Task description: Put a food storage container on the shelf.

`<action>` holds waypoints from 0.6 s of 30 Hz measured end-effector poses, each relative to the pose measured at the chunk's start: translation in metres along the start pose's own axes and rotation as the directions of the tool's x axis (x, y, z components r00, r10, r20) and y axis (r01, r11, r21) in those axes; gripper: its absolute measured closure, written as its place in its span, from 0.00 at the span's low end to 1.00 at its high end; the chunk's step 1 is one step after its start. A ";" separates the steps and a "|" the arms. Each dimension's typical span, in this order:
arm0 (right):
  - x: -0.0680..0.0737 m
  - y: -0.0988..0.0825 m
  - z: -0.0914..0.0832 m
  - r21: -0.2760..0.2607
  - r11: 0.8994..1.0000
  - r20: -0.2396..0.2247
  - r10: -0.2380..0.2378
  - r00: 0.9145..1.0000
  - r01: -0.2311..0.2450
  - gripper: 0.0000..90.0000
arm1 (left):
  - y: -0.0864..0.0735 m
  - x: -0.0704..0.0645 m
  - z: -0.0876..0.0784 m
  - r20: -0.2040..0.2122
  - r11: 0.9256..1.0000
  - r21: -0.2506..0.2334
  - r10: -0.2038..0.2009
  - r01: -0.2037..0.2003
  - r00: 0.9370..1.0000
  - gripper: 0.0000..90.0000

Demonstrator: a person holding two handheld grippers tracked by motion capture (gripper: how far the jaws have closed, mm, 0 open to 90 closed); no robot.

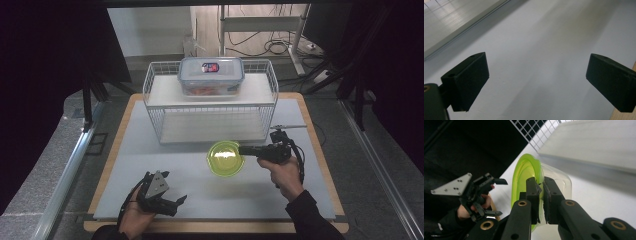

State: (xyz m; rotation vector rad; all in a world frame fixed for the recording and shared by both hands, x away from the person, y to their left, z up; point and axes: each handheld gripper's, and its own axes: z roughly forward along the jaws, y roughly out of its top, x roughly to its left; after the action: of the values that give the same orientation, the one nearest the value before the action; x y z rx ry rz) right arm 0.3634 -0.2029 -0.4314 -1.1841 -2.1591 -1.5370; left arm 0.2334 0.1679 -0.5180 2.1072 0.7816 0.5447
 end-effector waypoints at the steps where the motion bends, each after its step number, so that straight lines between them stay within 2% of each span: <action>1: 0.001 0.002 -0.001 -0.002 1.000 -0.002 -0.001 1.000 0.001 0.94 | 0.000 0.000 -0.001 -0.002 1.000 -0.007 -0.002 0.002 1.000 0.05; 18: 0.022 0.042 -0.023 -0.093 0.995 -0.026 -0.037 0.999 0.035 0.94 | 0.000 0.001 -0.002 -0.005 1.000 -0.013 -0.005 0.005 1.000 0.05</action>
State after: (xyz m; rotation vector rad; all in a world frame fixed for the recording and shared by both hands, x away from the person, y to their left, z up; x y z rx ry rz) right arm 0.3737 -0.2072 -0.3799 -1.1506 -2.1241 -1.6744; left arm 0.2333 0.1696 -0.5167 2.0920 0.7843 0.5506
